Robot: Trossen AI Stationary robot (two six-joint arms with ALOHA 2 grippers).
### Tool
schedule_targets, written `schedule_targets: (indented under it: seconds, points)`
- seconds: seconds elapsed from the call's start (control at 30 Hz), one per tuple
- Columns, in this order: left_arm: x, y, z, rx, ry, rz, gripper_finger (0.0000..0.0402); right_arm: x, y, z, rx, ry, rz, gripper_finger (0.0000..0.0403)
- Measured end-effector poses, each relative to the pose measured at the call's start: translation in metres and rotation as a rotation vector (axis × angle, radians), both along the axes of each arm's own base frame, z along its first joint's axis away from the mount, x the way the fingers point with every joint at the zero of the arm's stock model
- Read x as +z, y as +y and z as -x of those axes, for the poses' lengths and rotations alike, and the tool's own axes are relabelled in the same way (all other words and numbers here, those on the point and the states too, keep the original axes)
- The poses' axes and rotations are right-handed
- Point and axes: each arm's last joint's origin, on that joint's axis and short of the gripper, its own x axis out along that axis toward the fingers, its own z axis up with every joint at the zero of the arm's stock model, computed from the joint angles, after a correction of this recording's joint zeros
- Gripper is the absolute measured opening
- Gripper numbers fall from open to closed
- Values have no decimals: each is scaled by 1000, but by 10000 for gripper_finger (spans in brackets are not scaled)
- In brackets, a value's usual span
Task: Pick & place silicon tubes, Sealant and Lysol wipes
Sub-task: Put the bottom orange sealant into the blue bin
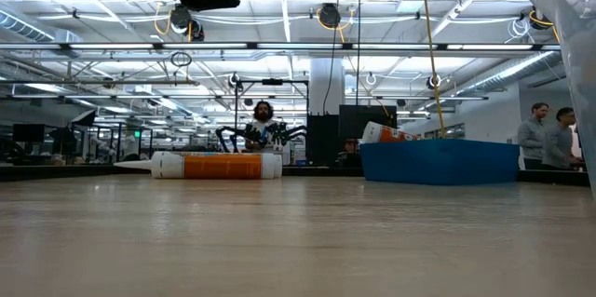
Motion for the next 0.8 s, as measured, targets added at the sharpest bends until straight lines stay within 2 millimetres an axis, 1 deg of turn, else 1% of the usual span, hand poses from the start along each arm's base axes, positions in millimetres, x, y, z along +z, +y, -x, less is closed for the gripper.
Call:
schedule_targets:
  seconds: [0.1,0.23,0.37,0.47,0.63,0.7,0.8]
  points:
    - [0,0,0,-1,0,0,392,8,-10,0,10,-120,175,330]
    - [0,0,0,0,0,0,392,16,-25,-1,-69,-246,468,325]
    - [0,0,0,0,0,0,392,17,-38,-6,-208,-284,749,323]
    - [0,0,0,-1,0,0,392,8,-50,-12,-307,-259,911,322]
    - [0,0,0,-1,0,0,392,-13,-70,-28,-369,-230,1053,322]
    - [0,0,0,0,0,0,392,-22,-79,-35,-344,-257,1070,322]
    - [0,0,0,0,-3,2,392,-35,-91,-44,-253,-373,1059,322]
